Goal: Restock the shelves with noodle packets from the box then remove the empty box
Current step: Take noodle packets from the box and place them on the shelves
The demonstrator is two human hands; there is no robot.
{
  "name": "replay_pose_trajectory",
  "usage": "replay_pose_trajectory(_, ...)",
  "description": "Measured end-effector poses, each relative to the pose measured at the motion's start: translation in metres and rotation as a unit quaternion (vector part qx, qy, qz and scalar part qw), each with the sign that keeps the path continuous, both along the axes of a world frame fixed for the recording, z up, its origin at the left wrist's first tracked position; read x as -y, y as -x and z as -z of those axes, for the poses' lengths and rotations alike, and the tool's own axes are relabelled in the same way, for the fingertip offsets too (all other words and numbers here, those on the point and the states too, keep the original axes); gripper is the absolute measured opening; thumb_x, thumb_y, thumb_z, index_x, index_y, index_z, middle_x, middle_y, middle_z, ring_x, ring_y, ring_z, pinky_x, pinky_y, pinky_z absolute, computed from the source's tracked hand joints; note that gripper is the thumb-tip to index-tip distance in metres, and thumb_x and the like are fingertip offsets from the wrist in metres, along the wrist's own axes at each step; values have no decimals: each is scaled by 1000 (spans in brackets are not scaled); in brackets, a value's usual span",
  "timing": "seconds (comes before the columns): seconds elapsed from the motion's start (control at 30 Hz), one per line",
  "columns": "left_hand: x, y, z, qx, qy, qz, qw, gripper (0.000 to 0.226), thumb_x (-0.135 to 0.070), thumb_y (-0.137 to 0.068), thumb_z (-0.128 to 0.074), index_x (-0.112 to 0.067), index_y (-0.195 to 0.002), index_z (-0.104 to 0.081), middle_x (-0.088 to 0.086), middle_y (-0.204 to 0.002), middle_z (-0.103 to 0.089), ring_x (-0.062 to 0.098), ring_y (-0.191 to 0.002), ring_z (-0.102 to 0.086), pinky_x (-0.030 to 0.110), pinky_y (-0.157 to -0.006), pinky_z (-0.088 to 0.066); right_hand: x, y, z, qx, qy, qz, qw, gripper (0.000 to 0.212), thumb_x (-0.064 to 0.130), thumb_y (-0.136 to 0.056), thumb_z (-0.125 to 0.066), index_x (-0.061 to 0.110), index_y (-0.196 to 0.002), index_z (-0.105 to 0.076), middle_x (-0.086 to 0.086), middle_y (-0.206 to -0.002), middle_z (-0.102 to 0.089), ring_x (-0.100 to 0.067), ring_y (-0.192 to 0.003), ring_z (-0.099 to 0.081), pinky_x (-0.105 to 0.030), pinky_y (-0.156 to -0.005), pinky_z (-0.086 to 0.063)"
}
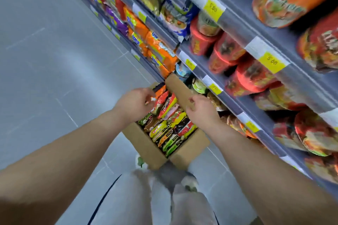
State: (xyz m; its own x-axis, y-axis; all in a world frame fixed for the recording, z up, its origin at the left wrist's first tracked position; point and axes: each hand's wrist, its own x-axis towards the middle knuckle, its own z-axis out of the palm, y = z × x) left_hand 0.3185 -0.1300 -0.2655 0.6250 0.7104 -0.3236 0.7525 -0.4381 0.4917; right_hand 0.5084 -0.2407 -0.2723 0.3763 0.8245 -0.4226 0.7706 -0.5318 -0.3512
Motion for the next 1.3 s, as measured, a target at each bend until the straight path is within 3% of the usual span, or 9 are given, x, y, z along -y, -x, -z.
replay_pose_trajectory(0.2, 20, -2, 133, -20, 6, -93, 995, 29, -22, -85, -56, -21, -113, -64, 3, -102, -68, 26, -95, -63, 36, -84, -50, -13, -13, 132, 11, 5, -95, 995, 39, 16, -90, -50, 12, -129, -50, -10, -125, -54, -30, -116, -48, -32, -89, -40)
replay_pose_trajectory(0.3, 27, -10, 206, -29, -2, -106, 994, 32, -24, -85, -57, -21, -117, -63, 4, -104, -67, 26, -97, -62, 34, -82, -50, -20, -17, 211, -1, -10, -140, 990, 49, 8, -87, -51, 9, -135, -45, -10, -144, -38, -30, -131, -37, -36, -103, -36)
replay_pose_trajectory(0.4, 26, -20, 271, -28, -17, -117, 993, 35, -24, -86, -57, -21, -121, -61, 4, -111, -64, 25, -104, -59, 30, -81, -46, -34, -21, 282, -4, -18, -201, 979, 69, 10, -86, -59, 13, -147, -28, -6, -157, -16, -24, -144, -14, -40, -117, -17)
replay_pose_trajectory(0.6, 23, -32, 354, -48, -68, -114, 990, 46, -22, -88, -54, -20, -133, -50, 7, -128, -55, 24, -117, -52, 29, -85, -39, -51, -23, 377, 139, -45, -362, 921, 88, 21, -84, -67, 17, -152, -10, -7, -159, 0, -23, -146, 3, -36, -115, 9)
replay_pose_trajectory(0.8, 23, -46, 389, -47, -77, -104, 990, 62, -13, -83, -60, -14, -142, -39, 10, -143, -43, 28, -130, -41, 36, -104, -35, -39, -22, 417, 256, -59, -367, 892, 81, 15, -86, -59, 22, -151, -11, -12, -156, -11, -36, -141, -14, -53, -114, -7)
replay_pose_trajectory(0.93, 16, -57, 406, -75, -110, -107, 985, 68, -21, -82, -65, -12, -142, -34, 14, -137, -45, 34, -121, -47, 44, -98, -44, -31, -30, 428, 329, -89, -384, 858, 41, 14, -75, -59, 16, -116, -60, -10, -123, -53, -34, -121, -42, -53, -109, -22)
replay_pose_trajectory(1.0, 11, -66, 412, -91, -132, -119, 980, 68, -29, -82, -67, -11, -139, -35, 15, -129, -48, 35, -110, -53, 46, -89, -49, -22, -36, 431, 340, -151, -389, 843, 28, 10, -72, -52, 13, -95, -68, -10, -108, -63, -35, -112, -53, -51, -108, -24)
replay_pose_trajectory(1.1, 9, -82, 425, -139, -163, -119, 970, 77, -41, -78, -72, -6, -136, -36, 17, -127, -51, 37, -110, -53, 45, -89, -47, -1, -45, 432, 308, -230, -381, 841, 29, 7, -76, -45, 8, -93, -68, -14, -107, -66, -37, -116, -54, -51, -112, -19)
replay_pose_trajectory(1.3, 9, -99, 437, -157, -210, -98, 960, 50, -45, -84, -62, -6, -113, -48, 16, -112, -58, 37, -102, -55, 44, -83, -45, 27, -49, 432, 189, -201, -291, 916, 44, 9, -51, -79, 8, -93, -68, -8, -89, -67, -29, -94, -62, -37, -108, -22)
